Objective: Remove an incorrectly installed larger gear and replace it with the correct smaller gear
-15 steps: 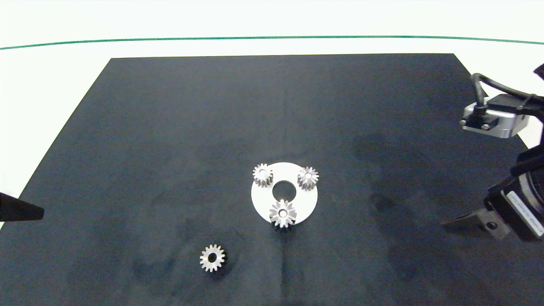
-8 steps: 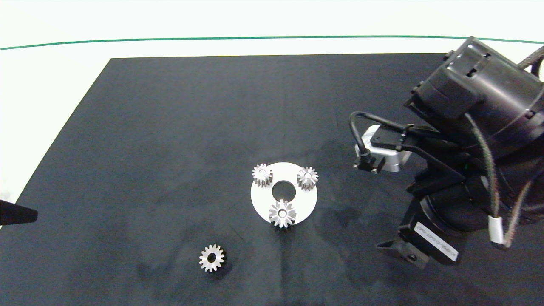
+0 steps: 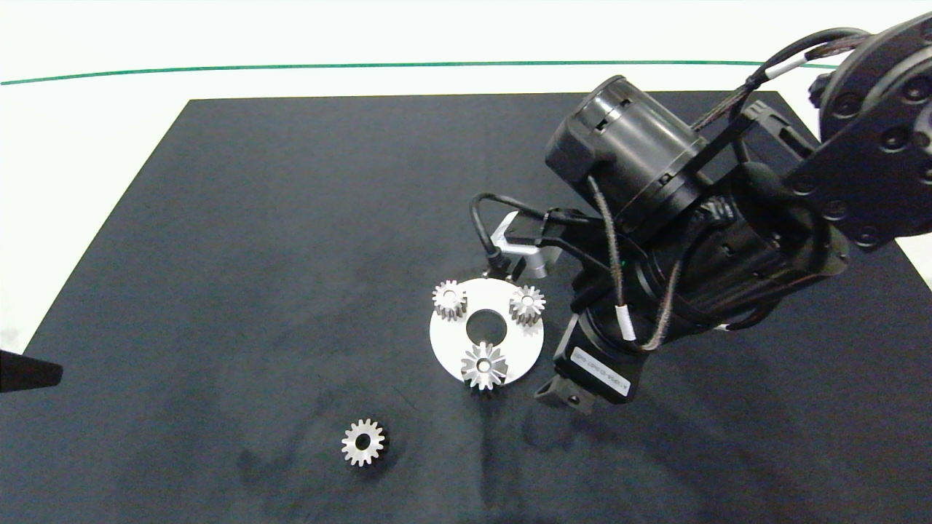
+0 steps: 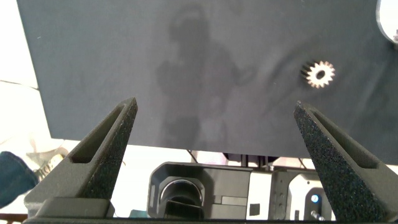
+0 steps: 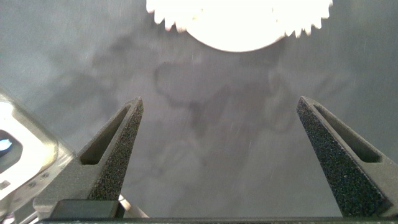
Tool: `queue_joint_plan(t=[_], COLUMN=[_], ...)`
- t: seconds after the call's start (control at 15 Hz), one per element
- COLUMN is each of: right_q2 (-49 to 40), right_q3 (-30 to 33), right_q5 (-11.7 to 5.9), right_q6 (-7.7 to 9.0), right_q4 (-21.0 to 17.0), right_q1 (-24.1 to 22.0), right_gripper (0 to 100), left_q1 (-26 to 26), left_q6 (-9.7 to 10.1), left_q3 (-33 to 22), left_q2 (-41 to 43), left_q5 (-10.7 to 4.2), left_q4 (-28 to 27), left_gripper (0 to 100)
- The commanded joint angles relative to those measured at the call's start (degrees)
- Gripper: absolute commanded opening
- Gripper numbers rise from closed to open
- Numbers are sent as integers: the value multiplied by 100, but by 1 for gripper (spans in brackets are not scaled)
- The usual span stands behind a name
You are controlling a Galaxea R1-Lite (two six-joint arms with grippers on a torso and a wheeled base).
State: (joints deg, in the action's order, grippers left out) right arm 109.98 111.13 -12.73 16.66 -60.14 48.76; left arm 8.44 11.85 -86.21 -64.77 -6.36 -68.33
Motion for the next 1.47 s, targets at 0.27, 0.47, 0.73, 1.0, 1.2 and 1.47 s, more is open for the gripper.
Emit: queue_joint_plan(t=[0.27, 0.47, 0.73, 1.0, 1.2, 1.47], right_q2=[638, 700, 805, 928, 990, 1218], right_q3=[128, 128, 58, 23, 32, 23], right_q5=[7, 33, 33, -46, -46, -63], right_q6=[487, 557, 584, 584, 584, 584], right_q4=[520, 617, 951, 1092, 1109, 1303], right_q1=[28, 221, 362, 432, 441, 397], right_gripper=[100, 100, 100, 100, 94, 85], left_q1=[35, 35, 44, 35, 35, 44], left_q6=[10, 10, 10, 10, 10, 10], left_q3=[-1, -18, -18, -18, -10, -10], left_q2=[87, 131, 166, 175, 166, 166], left_q5=[-5, -5, -5, -5, -5, -5], left_q4=[-31, -23, -23, -23, -23, -23], left_gripper=[100, 100, 100, 100, 100, 100])
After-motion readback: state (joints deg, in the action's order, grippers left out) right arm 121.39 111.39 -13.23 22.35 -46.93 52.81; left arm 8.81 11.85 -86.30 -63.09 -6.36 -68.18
